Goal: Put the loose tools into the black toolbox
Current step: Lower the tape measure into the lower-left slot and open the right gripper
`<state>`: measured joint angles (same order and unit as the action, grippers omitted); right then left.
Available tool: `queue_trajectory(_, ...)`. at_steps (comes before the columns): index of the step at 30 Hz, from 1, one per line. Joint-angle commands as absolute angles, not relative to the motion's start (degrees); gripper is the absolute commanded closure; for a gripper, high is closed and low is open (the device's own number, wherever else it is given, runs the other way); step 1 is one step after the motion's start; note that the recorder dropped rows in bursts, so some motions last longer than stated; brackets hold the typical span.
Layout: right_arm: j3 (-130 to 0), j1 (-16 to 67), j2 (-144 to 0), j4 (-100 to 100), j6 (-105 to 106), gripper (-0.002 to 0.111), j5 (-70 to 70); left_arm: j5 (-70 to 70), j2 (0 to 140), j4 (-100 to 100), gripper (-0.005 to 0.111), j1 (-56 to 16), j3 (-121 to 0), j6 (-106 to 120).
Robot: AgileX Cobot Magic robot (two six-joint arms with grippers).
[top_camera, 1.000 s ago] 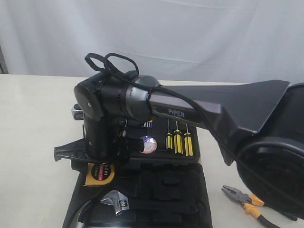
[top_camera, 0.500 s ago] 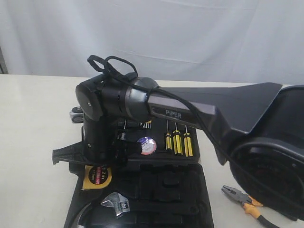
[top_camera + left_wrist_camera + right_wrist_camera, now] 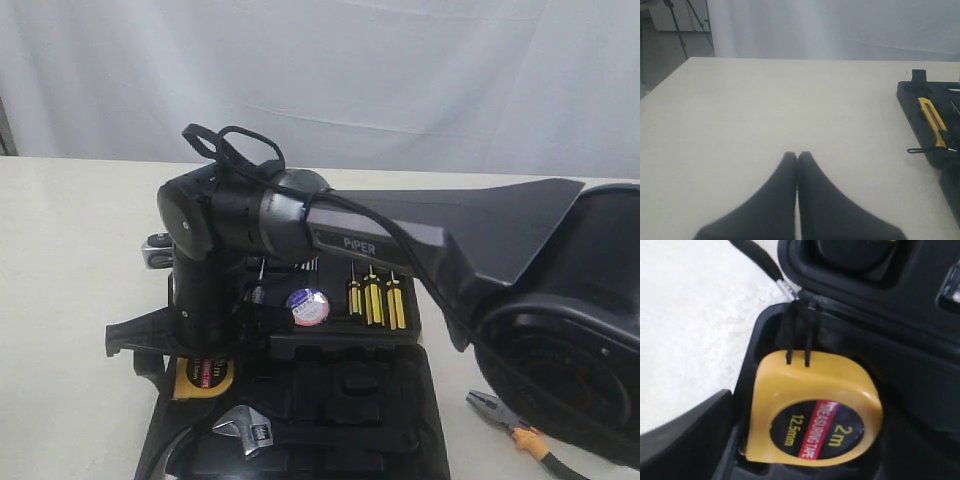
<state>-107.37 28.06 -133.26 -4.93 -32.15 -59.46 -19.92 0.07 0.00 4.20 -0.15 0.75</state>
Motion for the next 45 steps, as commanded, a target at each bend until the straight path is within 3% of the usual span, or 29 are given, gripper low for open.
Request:
queue_trajectory(1, -106.5, 28.3, -134.0, -5.1, -31.8, 0.033, -61.9, -19.6, 0.0, 0.0, 0.107, 3.9, 0.0, 0.4)
queue_trajectory(21, -106.5, 28.1, -128.1, 0.3, -31.3, 0.035, -61.0, -19.6, 0.0, 0.0, 0.107, 3.9, 0.0, 0.4)
queue_trajectory(24, -106.5, 28.1, -128.1, 0.3, -30.0, 0.054, -59.2, -19.6, 0.0, 0.0, 0.107, 3.9, 0.0, 0.4)
queue_trajectory(27, -106.5, 28.1, -128.1, 0.3, -28.9, 0.086, -58.4, -19.6, 0.0, 0.0, 0.107, 3.9, 0.0, 0.4)
queue_trajectory(30, -106.5, 28.1, -128.1, 0.3, -27.5, 0.108, -58.3, -19.6, 0.0, 0.0, 0.107, 3.9, 0.0, 0.4)
queue_trajectory(45, -106.5, 28.1, -129.9, 4.4, -24.7, 0.109, -56.5, -19.6, 0.0, 0.0, 0.107, 3.9, 0.0, 0.4)
